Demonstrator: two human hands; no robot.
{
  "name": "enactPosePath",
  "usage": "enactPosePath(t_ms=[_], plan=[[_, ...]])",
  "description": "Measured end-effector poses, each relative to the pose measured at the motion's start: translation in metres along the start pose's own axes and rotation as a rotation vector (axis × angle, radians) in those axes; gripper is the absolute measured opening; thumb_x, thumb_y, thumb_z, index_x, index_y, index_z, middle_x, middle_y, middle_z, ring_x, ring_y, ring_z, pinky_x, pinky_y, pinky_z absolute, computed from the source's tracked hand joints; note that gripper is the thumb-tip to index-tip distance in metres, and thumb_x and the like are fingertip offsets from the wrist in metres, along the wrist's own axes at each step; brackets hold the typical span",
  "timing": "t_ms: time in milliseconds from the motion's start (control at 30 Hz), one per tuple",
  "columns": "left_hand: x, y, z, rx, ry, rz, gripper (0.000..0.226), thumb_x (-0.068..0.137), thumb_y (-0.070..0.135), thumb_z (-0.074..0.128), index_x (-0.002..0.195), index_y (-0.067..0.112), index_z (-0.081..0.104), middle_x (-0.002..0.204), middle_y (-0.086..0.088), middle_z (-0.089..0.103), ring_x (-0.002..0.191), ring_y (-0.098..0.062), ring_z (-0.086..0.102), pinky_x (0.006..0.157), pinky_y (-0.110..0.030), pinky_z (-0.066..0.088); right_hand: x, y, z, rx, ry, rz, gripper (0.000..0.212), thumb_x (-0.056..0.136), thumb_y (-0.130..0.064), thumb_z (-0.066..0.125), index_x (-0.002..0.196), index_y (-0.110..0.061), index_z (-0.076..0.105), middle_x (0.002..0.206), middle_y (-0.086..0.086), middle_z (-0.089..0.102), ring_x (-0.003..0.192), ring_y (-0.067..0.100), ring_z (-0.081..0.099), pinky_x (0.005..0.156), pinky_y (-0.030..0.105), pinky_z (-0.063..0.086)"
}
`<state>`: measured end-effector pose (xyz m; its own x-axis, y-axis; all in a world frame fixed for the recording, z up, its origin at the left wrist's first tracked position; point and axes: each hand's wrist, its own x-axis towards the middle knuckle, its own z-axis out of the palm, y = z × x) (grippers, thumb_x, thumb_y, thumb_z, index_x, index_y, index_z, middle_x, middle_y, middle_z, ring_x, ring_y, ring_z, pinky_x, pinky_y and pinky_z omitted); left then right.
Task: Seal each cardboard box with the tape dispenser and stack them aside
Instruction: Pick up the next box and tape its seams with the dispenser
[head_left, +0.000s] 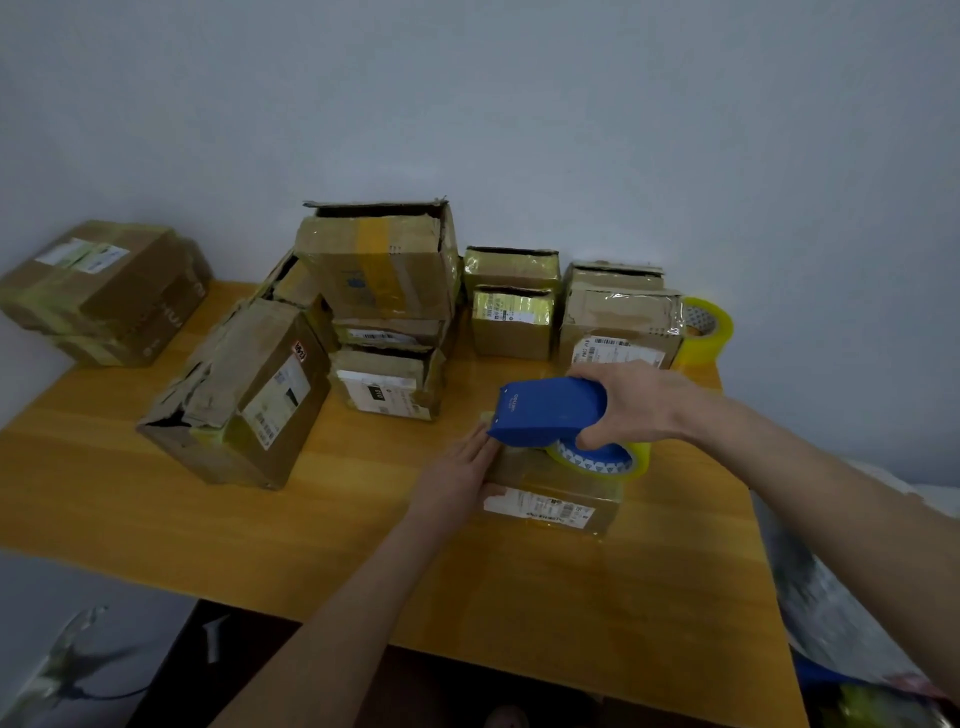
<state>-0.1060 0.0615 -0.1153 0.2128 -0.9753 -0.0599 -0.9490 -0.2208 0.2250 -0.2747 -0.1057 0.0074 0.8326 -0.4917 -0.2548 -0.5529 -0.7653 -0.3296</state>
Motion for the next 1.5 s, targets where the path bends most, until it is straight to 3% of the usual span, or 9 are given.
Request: enactPosePath(t_ms=[367, 500, 633, 767, 867, 967, 1133, 1300, 1500], plan=[[0.003, 0.007, -0.004, 0.122, -0.006, 0.002, 0.074, 0.097, 0.041, 0.046, 0.153, 0.022, 0.001, 0.161, 0.003, -0.002, 0.147, -0.013, 0.0, 0.121, -0.035, 0.005, -0.033, 0.04, -0.004, 0.028, -0.088, 0.131, 0.061, 0.069, -0.039, 0.075, 0.122, -0.03, 0.045, 0.105, -0.004, 0.059, 0.093, 0.018, 0.058, 0.082, 0.038, 0.054], [0.005, 0.015, -0.006, 0.083, 0.065, 0.068, 0.07, 0.094, 0.046, 0.049, 0.152, 0.024, 0.016, 0.158, 0.002, 0.014, 0.145, -0.016, 0.012, 0.119, -0.036, 0.016, -0.026, 0.035, -0.001, 0.059, -0.018, 0.133, 0.059, 0.067, -0.043, 0.076, 0.118, -0.029, 0.05, 0.1, -0.006, 0.058, 0.09, 0.016, 0.058, 0.075, 0.032, 0.053], [0.009, 0.011, -0.003, 0.009, 0.061, 0.075, 0.066, 0.096, 0.04, 0.048, 0.152, 0.022, 0.017, 0.159, 0.006, 0.013, 0.146, -0.01, 0.012, 0.118, -0.028, 0.017, -0.02, 0.03, 0.002, 0.075, 0.019, 0.137, 0.061, 0.066, -0.044, 0.077, 0.119, -0.027, 0.052, 0.101, -0.005, 0.059, 0.091, 0.018, 0.059, 0.077, 0.035, 0.054], [0.012, 0.0, -0.007, -0.131, 0.073, 0.049, 0.067, 0.091, 0.039, 0.06, 0.148, 0.022, 0.03, 0.155, 0.009, 0.026, 0.14, -0.009, 0.028, 0.111, -0.027, 0.031, -0.013, 0.023, -0.001, 0.058, 0.008, 0.121, 0.062, 0.064, -0.061, 0.074, 0.113, -0.029, 0.053, 0.101, -0.006, 0.06, 0.091, 0.017, 0.059, 0.076, 0.035, 0.055], [0.01, 0.003, -0.005, -0.201, 0.102, 0.039, 0.066, 0.089, 0.034, 0.063, 0.146, 0.018, 0.034, 0.152, 0.005, 0.032, 0.138, -0.012, 0.031, 0.113, -0.029, 0.03, -0.013, 0.021, 0.001, -0.04, 0.021, 0.128, 0.062, 0.064, -0.068, 0.068, 0.113, -0.032, 0.052, 0.097, -0.009, 0.06, 0.087, 0.015, 0.059, 0.07, 0.031, 0.053], [0.007, 0.007, 0.001, -0.136, 0.138, 0.06, 0.065, 0.089, 0.038, 0.062, 0.145, 0.017, 0.036, 0.15, 0.002, 0.033, 0.137, -0.014, 0.031, 0.114, -0.033, 0.029, -0.016, 0.022, 0.003, -0.079, 0.05, 0.135, 0.062, 0.067, -0.068, 0.066, 0.116, -0.034, 0.05, 0.098, -0.01, 0.059, 0.087, 0.015, 0.058, 0.066, 0.028, 0.051], [0.009, 0.01, 0.006, -0.073, 0.17, 0.06, 0.06, 0.089, 0.04, 0.061, 0.142, 0.022, 0.039, 0.149, 0.002, 0.032, 0.137, -0.014, 0.029, 0.115, -0.031, 0.028, -0.023, 0.023, 0.002, -0.077, 0.05, 0.133, 0.064, 0.067, -0.063, 0.067, 0.119, -0.032, 0.049, 0.099, -0.009, 0.059, 0.088, 0.017, 0.059, 0.073, 0.035, 0.056], [0.01, 0.006, 0.007, -0.046, 0.143, 0.051, 0.059, 0.09, 0.041, 0.059, 0.142, 0.023, 0.039, 0.15, 0.002, 0.03, 0.137, -0.015, 0.03, 0.111, -0.032, 0.033, -0.032, 0.03, 0.003, 0.02, 0.022, 0.114, 0.063, 0.067, -0.055, 0.073, 0.12, -0.03, 0.048, 0.101, -0.007, 0.059, 0.09, 0.017, 0.059, 0.078, 0.038, 0.056], [0.012, 0.007, 0.006, -0.037, 0.132, 0.041, 0.057, 0.09, 0.041, 0.06, 0.14, 0.022, 0.041, 0.149, 0.003, 0.032, 0.136, -0.017, 0.033, 0.106, -0.032, 0.039, -0.055, 0.062, 0.002, 0.211, 0.011, 0.199, 0.052, 0.067, -0.04, 0.079, 0.11, -0.03, 0.051, 0.098, -0.006, 0.061, 0.086, 0.011, 0.059, 0.076, 0.031, 0.053]])
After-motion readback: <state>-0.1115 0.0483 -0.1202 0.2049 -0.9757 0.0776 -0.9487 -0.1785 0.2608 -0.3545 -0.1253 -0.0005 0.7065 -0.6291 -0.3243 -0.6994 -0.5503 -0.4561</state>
